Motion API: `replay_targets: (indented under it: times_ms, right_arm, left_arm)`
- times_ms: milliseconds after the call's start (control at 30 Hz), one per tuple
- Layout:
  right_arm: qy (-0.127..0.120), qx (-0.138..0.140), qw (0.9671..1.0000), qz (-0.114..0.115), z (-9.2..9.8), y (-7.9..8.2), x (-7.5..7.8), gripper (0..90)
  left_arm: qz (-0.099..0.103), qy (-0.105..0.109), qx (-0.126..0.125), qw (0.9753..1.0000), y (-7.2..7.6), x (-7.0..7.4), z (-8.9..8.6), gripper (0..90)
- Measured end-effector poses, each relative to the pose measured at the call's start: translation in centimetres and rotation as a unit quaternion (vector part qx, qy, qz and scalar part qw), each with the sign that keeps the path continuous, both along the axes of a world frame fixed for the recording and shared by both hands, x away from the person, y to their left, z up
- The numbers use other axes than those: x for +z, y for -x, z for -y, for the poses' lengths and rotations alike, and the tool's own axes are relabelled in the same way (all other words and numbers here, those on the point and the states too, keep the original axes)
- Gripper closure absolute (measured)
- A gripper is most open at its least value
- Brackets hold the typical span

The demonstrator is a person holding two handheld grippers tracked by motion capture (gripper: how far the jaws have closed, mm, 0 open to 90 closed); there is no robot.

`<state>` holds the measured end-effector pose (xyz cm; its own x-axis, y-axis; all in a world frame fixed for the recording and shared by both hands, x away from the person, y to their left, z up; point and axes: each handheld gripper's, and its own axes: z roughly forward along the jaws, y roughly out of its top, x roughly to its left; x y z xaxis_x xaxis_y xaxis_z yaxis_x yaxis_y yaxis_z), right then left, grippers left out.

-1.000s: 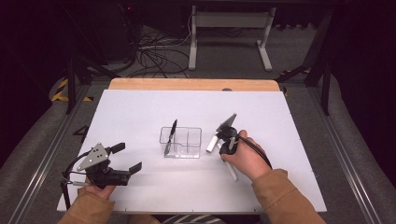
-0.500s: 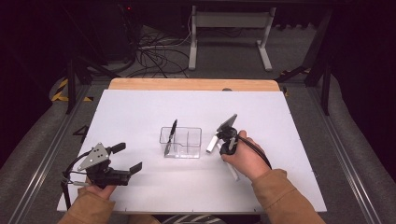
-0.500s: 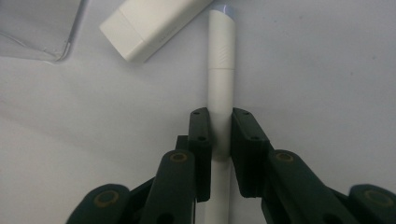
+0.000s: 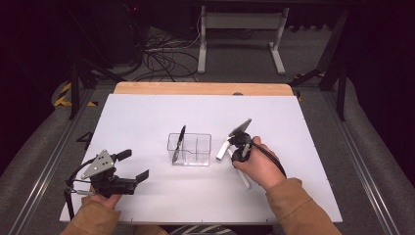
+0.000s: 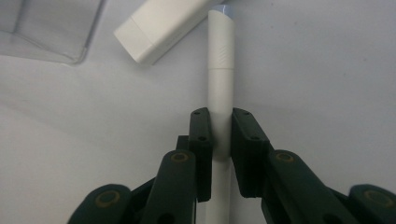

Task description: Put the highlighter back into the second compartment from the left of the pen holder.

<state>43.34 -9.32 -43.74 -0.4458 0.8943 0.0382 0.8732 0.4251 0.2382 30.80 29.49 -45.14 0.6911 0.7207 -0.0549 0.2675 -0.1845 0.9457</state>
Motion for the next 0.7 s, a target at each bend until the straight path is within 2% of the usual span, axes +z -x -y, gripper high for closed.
replay_targets:
  times_ms: [233,533,600,700]
  right_arm:
    - [-0.018,0.006,0.9996,0.021,0.5,0.7,1.3,79.5]
    - [-0.024,0.009,0.9991,0.032,0.5,1.1,2.1,79.5]
    - [-0.031,0.011,0.9986,0.042,0.5,1.3,2.5,79.5]
    - [-0.054,0.017,0.9964,0.063,0.7,1.6,3.4,79.5]
  left_arm:
    - [0.002,-0.001,0.0,1.0,0.0,0.0,0.1,3.4]
    - [0.001,-0.001,0.001,1.0,0.0,0.0,0.0,3.4]
    - [0.001,-0.001,0.001,1.0,0.0,0.0,0.0,3.4]
    - [0.003,-0.003,0.001,1.0,0.0,0.0,0.0,3.4]
